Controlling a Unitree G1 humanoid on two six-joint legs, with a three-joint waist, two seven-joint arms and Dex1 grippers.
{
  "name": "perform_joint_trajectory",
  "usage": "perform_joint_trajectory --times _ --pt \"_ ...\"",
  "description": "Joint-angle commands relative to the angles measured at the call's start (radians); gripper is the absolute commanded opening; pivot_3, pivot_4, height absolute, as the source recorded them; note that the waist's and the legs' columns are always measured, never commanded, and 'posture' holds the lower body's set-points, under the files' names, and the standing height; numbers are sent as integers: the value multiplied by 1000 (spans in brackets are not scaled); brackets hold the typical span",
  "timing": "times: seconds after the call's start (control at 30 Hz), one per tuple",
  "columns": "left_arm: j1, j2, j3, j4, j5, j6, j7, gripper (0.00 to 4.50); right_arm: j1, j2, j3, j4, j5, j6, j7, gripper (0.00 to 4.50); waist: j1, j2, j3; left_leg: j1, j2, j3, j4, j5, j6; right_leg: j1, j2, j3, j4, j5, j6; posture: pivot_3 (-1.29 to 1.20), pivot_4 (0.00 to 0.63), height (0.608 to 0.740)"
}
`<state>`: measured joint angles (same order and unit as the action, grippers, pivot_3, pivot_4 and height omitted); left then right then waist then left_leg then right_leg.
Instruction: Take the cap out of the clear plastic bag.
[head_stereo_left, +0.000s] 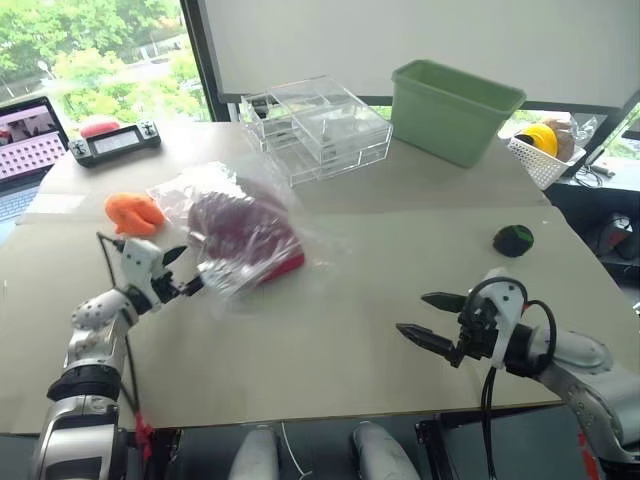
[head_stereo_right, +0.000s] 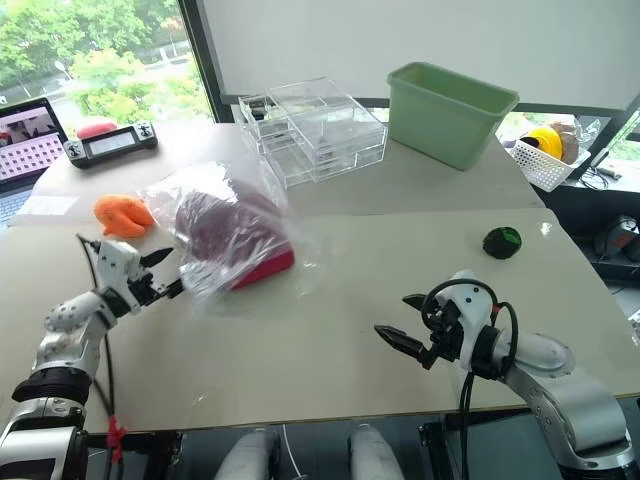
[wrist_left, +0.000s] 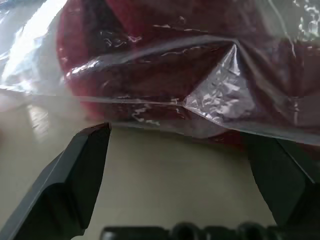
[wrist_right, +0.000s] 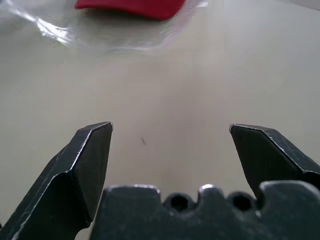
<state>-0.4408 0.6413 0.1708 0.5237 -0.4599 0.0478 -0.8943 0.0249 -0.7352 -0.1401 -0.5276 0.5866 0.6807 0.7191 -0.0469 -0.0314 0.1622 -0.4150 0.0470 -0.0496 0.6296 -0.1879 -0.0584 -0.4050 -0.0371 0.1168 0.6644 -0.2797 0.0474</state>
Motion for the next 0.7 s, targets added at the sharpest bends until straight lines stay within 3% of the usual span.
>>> perform_joint_trajectory --times 0.03,0.17,0.37,0.43,0.7 --pt "-24 37 61 -279 -249 401 -13 4478 -11 2 -9 -1 -11 -30 6 4500 0 0 0 0 0 0 0 -1 1 0 0 0 0 0 0 0 150 735" --pt "11 105 72 -350 -343 624 -90 4478 -9 7 -8 -6 -14 -29 2 4500 -5 -1 1 1 -1 -1 0 -2 2 1 0 0 -1 -1 1 0 150 735" --pt "54 234 63 -292 -367 780 -288 4478 -5 13 -7 -14 -16 -25 -3 4500 -22 -2 2 6 0 -1 -1 -2 2 3 1 1 0 -5 5 0 150 735" --pt "50 256 63 -354 -395 832 -311 4478 -5 10 -11 -11 -14 -25 1 4500 -22 -3 3 6 0 -1 -1 -2 2 3 1 1 0 -5 4 0 150 735" --pt "13 143 -11 -738 -511 939 -224 4478 -22 3 -13 3 -18 -23 7 4500 4 -4 3 1 0 -1 0 -2 2 1 1 0 -2 -5 4 0 150 735"
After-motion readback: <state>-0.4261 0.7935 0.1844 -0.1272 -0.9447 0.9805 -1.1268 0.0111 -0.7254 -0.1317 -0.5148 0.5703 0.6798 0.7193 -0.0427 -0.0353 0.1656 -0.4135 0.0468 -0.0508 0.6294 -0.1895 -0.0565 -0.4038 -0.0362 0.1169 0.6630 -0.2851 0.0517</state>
